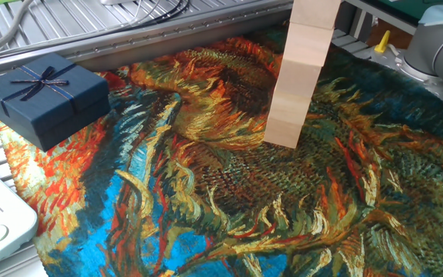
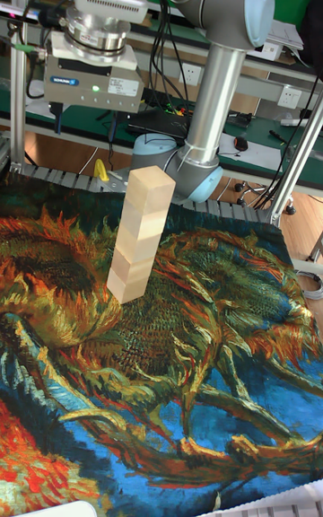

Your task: Stack the blocks in a vertical line of five

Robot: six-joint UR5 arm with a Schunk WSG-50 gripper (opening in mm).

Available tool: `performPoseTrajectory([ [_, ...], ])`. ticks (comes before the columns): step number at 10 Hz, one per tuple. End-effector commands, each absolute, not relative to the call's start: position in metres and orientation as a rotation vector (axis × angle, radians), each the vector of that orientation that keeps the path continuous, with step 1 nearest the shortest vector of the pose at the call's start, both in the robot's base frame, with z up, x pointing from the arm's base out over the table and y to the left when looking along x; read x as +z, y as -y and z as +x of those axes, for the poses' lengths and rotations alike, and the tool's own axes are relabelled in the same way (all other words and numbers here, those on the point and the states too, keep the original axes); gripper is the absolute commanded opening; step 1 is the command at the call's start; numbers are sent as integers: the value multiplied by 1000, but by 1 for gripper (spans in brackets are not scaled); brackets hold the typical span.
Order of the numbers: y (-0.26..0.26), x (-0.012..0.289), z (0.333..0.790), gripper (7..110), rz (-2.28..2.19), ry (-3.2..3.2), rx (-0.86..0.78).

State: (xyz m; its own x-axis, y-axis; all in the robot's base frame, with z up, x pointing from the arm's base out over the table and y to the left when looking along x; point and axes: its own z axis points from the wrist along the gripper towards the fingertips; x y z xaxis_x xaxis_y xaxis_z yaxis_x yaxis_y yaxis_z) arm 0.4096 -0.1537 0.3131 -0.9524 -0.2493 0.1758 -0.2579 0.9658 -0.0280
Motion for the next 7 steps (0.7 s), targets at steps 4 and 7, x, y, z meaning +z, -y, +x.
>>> performPoseTrajectory([
  [4,154,310,410,22,422,2954,14],
  [7,155,310,410,22,422,2954,18],
])
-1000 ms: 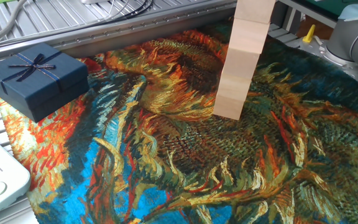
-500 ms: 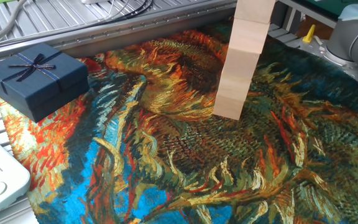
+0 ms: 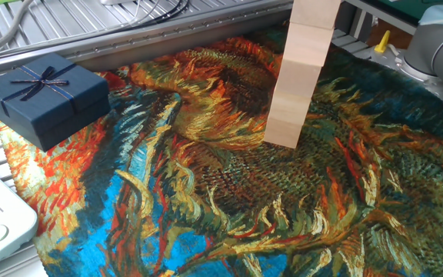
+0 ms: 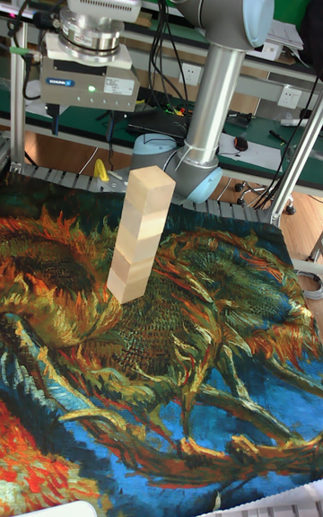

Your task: Stack the blocks in a vertical line of five

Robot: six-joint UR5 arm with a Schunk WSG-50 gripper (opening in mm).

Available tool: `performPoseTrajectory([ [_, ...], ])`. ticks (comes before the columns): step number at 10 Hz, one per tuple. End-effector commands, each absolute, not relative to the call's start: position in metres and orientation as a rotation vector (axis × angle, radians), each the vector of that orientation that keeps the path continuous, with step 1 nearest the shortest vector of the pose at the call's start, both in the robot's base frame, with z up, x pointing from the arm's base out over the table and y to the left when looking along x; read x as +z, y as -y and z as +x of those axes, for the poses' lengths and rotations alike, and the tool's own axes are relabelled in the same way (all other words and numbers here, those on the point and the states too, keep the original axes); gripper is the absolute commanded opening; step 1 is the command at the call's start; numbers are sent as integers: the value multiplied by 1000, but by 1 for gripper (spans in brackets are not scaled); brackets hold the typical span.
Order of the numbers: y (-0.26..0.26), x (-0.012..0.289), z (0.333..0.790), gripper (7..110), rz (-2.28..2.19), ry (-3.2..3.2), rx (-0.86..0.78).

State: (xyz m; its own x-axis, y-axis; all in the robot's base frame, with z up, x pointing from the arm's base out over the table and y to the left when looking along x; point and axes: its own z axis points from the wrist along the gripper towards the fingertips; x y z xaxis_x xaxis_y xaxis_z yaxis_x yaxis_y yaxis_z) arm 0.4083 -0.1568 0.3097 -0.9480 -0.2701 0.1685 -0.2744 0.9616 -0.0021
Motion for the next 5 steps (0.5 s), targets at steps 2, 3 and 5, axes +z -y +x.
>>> performPoseTrajectory([
  [2,155,309,410,22,426,2951,20],
  [3,154,309,410,22,428,2949,22],
  [5,154,308,410,22,429,2948,30],
])
